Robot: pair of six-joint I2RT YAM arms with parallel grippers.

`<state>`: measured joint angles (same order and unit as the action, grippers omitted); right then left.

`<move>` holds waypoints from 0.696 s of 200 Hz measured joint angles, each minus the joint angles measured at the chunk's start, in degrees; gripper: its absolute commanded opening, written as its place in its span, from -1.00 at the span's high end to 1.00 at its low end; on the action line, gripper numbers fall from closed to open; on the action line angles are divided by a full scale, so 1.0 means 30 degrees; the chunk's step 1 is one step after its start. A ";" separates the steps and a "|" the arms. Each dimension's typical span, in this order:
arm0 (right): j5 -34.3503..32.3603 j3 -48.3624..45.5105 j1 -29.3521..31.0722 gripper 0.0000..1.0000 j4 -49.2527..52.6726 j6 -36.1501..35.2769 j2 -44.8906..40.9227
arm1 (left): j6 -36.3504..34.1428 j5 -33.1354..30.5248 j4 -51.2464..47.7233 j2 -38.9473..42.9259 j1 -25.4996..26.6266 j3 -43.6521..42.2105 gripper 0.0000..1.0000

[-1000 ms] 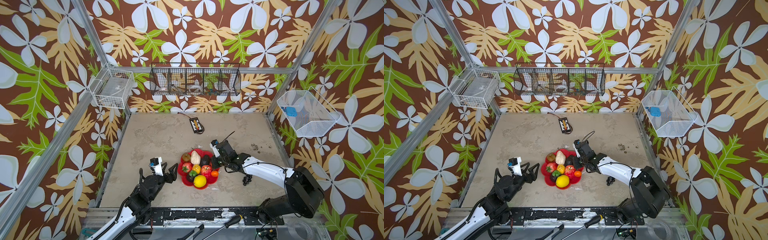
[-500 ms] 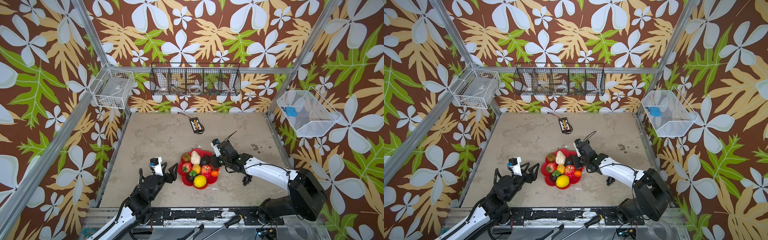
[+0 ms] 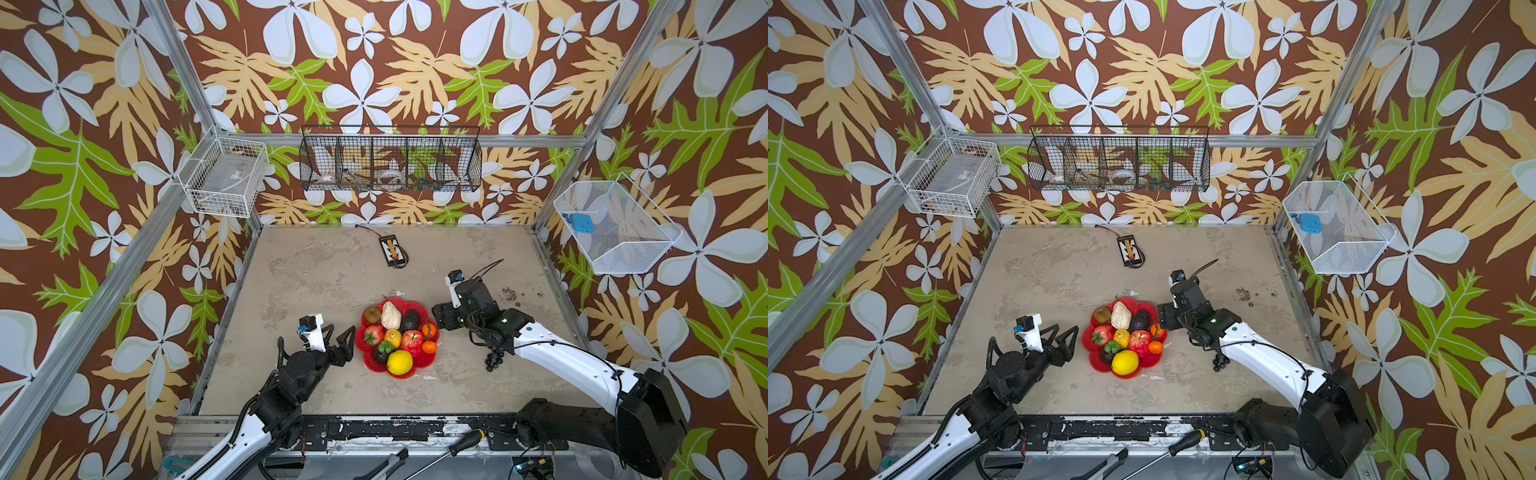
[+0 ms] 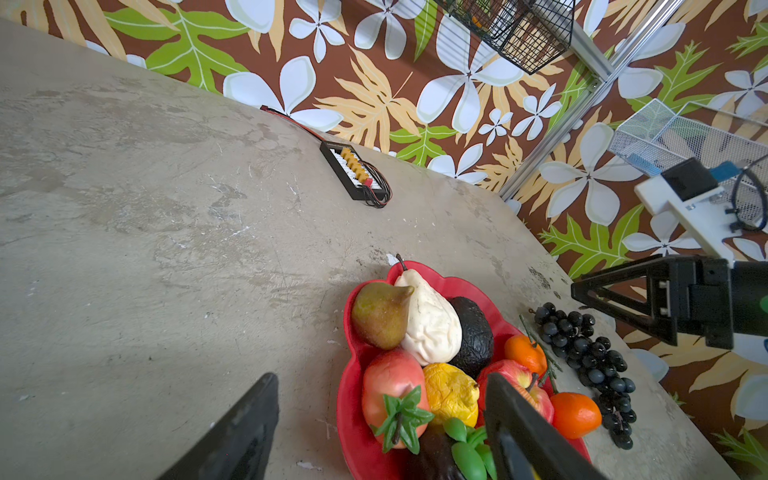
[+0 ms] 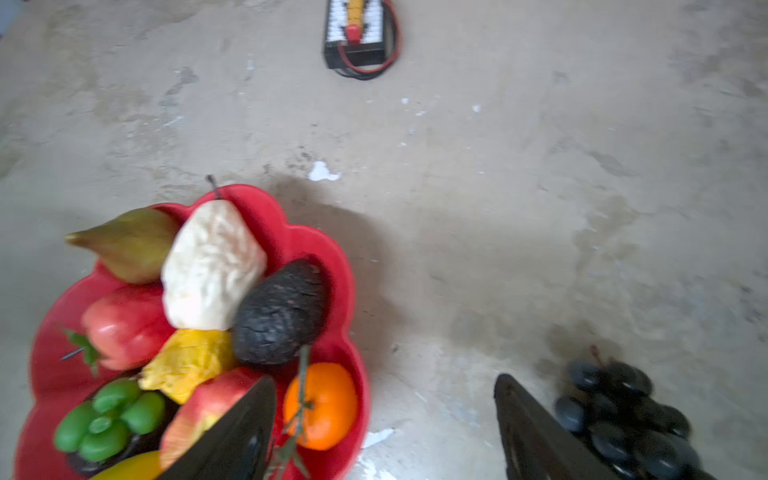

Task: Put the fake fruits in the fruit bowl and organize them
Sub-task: 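Move the right gripper back toward the black grapes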

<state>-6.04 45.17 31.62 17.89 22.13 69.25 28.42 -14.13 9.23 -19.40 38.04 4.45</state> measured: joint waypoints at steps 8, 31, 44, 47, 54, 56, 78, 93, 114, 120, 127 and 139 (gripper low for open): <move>-0.0146 -0.0284 -0.0648 -0.67 0.0335 0.0117 -0.0335 | 0.0007 0.0007 -0.0007 0.0022 0.0000 -0.0007 -0.57; -0.0488 -0.0976 -0.2098 -0.69 0.1078 0.0561 -0.1239 | 0.0007 0.0007 -0.0007 0.0044 0.0000 -0.0007 -0.57; -0.0619 -0.1413 -0.2994 -0.69 0.1341 0.0772 -0.1719 | 0.0007 0.0007 0.0000 0.0058 0.0000 -0.0007 -0.57; -0.0634 -0.1508 -0.3184 -0.69 0.1399 0.0882 -0.1814 | 0.0007 0.0007 -0.0007 0.0058 0.0000 -0.0007 -0.57; -0.0692 -0.1749 -0.3657 -0.69 0.1508 0.1056 -0.2011 | 0.0007 0.0015 0.0000 0.0058 0.0000 -0.0007 -0.57; -0.0721 -0.1821 -0.3810 -0.69 0.1530 0.1056 -0.2069 | 0.0007 0.0015 0.0000 0.0058 0.0000 -0.0007 -0.57; -0.0444 -0.2426 -0.5537 -0.69 0.1508 0.1100 -0.2375 | 0.0007 0.0015 0.0000 0.0058 0.0000 -0.0007 -0.57; 0.0153 -0.2725 -0.7009 -0.88 0.1311 0.1129 -0.2200 | 0.0007 0.0015 -0.0007 0.0066 0.0000 -0.0007 -0.57; 0.1399 -0.2871 -0.8225 -1.00 0.0831 0.1035 -0.1304 | 0.0007 0.0015 -0.0007 0.0087 0.0000 -0.0007 -0.57; 0.1858 -0.2856 -0.8284 -1.00 0.0605 0.0896 -0.0984 | 0.0007 0.0015 -0.0007 0.0095 0.0000 -0.0007 -0.57; 0.2390 -0.2761 -0.8298 -1.00 0.0452 0.0743 -0.0597 | 0.0007 0.0015 -0.0007 0.0095 0.0000 -0.0007 -0.58; 0.2951 -0.2506 -0.8327 -1.00 0.0168 0.0459 0.0138 | 0.0007 0.0015 -0.0015 0.0109 0.0000 -0.0007 -0.57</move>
<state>2.81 37.65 6.63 18.39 23.51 69.67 28.45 -14.09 9.19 -19.07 38.04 4.43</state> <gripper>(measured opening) 0.998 0.787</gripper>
